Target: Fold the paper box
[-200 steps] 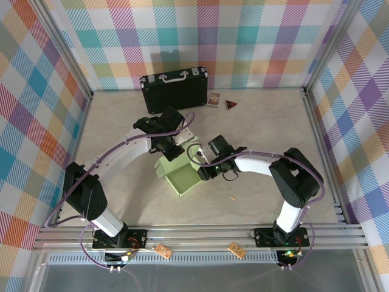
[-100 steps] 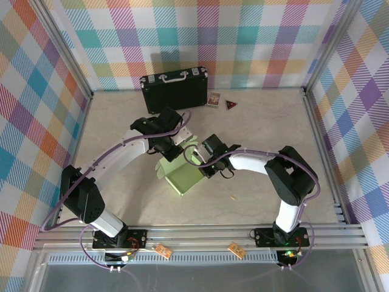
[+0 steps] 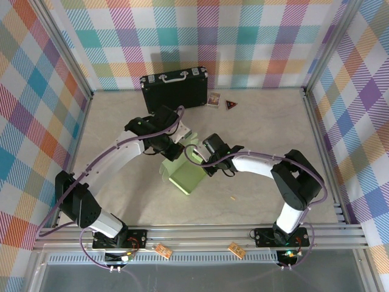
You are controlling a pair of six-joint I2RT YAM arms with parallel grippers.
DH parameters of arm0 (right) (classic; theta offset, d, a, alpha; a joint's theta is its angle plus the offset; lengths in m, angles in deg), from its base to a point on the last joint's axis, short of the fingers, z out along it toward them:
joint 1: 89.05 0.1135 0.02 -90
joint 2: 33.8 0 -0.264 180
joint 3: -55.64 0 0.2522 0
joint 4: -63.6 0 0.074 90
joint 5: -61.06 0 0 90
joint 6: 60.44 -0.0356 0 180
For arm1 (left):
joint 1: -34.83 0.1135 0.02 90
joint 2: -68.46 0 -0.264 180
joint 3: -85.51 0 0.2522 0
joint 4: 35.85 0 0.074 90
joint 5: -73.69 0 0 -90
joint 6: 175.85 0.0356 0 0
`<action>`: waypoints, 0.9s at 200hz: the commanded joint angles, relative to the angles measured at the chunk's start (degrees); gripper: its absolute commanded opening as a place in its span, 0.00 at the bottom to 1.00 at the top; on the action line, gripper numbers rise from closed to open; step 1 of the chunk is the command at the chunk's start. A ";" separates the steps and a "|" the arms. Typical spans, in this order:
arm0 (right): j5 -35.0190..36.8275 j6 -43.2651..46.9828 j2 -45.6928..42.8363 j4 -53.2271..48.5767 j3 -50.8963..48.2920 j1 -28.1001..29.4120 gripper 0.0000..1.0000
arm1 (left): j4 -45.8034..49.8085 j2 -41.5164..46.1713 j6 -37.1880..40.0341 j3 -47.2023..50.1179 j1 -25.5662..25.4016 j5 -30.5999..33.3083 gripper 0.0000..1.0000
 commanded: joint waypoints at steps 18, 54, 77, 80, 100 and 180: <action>1.30 3.17 0.09 -0.24 -0.68 1.05 0.07 | -4.08 3.07 -2.18 -0.43 -0.32 -5.03 0.05; 1.86 4.43 0.77 -0.94 0.22 1.19 0.00 | -4.47 3.60 -2.45 -0.06 -0.39 -6.34 0.06; -0.01 5.51 0.08 -0.01 -0.78 1.14 0.00 | -4.03 3.45 -2.11 -0.17 -0.37 -5.10 0.06; 0.08 5.51 0.03 0.09 -0.82 1.14 0.00 | -3.87 3.30 -2.09 -0.14 -0.31 -5.09 0.06; 0.82 5.51 0.32 0.13 -0.57 1.19 0.00 | -3.46 2.71 -2.06 -0.56 -0.33 -4.82 0.06; 1.91 4.70 -0.59 -0.29 0.30 1.14 0.20 | -2.31 2.12 -1.10 -1.77 -0.39 -3.52 0.05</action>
